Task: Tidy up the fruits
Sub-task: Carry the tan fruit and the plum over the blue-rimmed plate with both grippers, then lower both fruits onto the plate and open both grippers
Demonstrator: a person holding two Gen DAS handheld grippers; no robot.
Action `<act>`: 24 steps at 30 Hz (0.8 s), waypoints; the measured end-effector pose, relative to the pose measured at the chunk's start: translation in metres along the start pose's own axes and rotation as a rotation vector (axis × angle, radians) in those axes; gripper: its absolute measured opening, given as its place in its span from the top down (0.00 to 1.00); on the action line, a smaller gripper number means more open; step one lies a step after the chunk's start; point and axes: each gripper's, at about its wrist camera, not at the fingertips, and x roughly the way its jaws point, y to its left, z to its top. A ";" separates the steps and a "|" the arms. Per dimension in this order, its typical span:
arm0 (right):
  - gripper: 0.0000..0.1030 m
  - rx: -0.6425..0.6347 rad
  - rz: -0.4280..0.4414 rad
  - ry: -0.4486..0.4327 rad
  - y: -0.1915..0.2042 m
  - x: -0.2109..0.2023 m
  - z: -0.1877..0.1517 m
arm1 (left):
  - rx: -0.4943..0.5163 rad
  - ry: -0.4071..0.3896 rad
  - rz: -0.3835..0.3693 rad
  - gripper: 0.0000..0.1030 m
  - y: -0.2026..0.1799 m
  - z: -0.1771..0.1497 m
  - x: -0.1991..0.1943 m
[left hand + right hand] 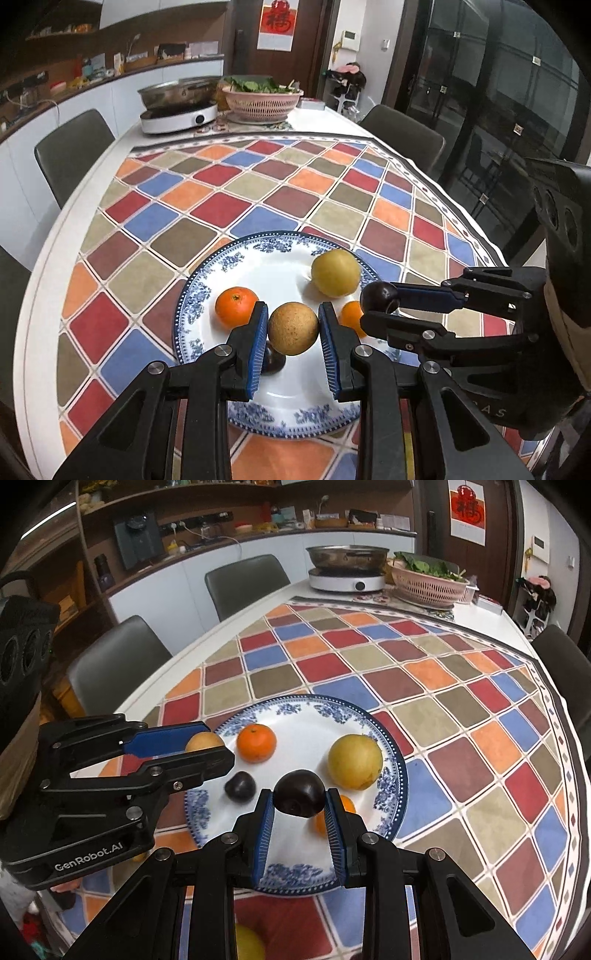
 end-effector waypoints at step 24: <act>0.64 0.044 -0.027 -0.021 -0.010 0.002 0.004 | -0.009 -0.008 0.084 0.64 0.002 0.002 -0.017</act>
